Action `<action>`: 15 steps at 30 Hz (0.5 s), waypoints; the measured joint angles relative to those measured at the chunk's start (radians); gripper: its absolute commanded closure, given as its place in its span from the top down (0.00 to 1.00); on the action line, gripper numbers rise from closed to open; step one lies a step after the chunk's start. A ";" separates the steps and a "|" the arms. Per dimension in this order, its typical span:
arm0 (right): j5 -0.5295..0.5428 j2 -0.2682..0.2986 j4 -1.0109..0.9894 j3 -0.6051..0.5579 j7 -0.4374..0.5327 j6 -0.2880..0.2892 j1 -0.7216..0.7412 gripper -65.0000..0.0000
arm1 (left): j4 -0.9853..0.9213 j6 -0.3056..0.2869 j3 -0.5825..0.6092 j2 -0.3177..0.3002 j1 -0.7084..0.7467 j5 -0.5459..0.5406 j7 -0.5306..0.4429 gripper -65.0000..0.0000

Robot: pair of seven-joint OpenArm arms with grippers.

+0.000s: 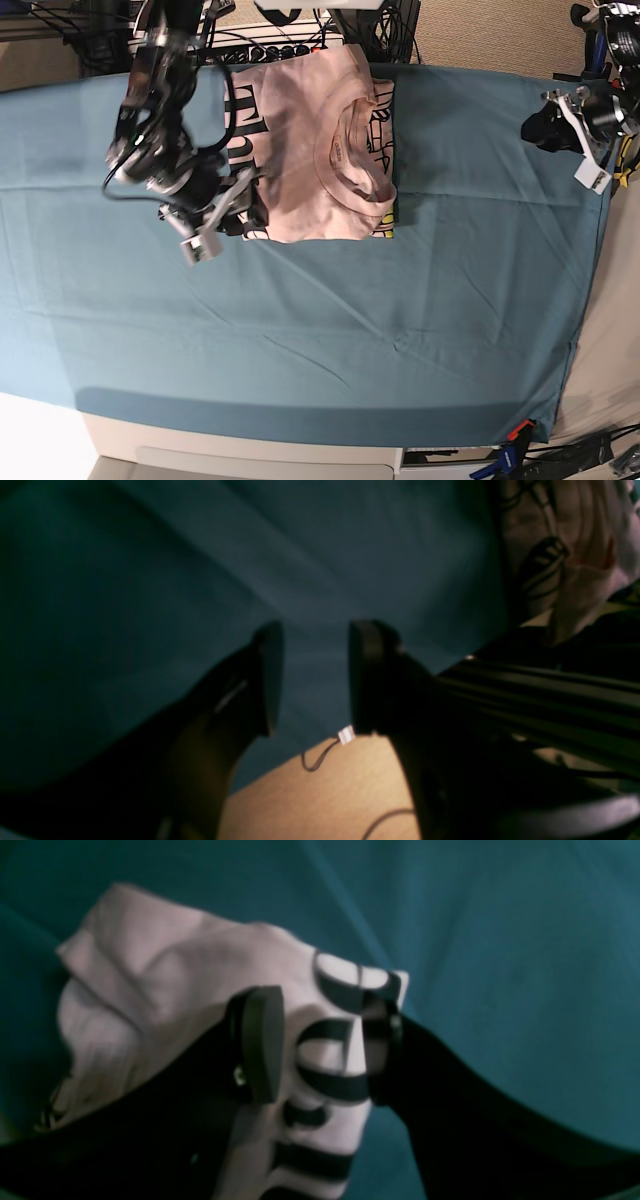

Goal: Fold the T-shirt properly
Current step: 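Move the right gripper beside the stack and bring the left gripper over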

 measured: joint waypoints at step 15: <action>0.447 0.089 -0.662 0.080 -0.206 0.062 0.349 0.40 | 0.000 0.000 0.139 0.032 0.019 0.041 -0.001 0.37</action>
